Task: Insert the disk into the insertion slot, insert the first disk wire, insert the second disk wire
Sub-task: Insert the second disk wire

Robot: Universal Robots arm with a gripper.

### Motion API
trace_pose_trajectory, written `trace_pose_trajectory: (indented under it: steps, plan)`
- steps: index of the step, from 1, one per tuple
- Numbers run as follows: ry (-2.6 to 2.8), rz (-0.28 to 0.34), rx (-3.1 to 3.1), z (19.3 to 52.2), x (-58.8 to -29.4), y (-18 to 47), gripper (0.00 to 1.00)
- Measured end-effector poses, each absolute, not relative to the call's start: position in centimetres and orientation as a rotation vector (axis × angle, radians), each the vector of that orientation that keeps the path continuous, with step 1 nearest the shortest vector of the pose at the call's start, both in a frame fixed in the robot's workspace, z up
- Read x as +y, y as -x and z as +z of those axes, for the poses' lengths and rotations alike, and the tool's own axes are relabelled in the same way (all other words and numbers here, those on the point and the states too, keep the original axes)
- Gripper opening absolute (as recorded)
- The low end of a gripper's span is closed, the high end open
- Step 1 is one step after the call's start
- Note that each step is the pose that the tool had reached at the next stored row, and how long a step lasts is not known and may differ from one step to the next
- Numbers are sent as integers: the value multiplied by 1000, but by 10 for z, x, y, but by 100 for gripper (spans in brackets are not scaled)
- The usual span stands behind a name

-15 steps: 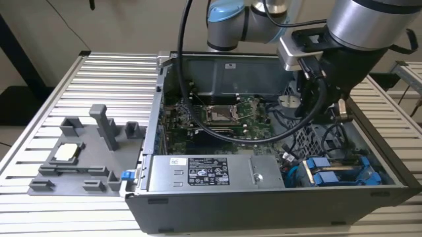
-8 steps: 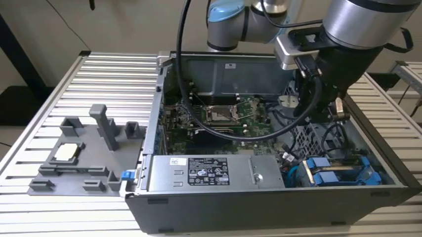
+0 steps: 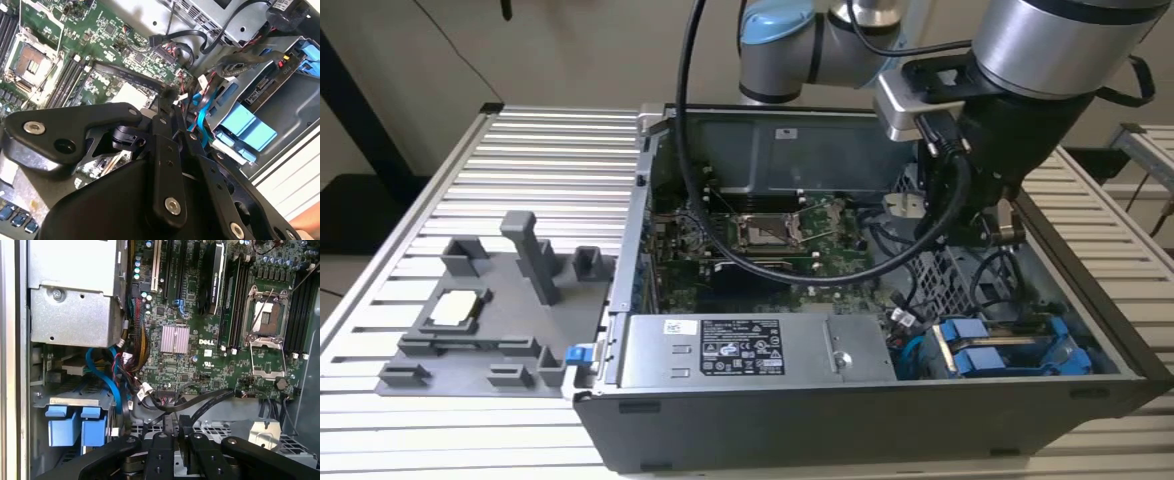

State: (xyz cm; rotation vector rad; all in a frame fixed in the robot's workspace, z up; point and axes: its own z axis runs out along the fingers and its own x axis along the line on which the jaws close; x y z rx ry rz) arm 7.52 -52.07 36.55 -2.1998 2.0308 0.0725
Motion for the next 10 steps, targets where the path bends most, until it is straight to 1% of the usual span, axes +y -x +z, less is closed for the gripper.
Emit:
trace_pose_trajectory:
  steps: [3, 8, 10]
  plan:
    - [2202, 67, 2033, 365, -520, -75, 19]
    - [2220, 37, 2047, 364, -519, -75, 19]
    - [2220, 36, 2047, 364, -519, -75, 21]
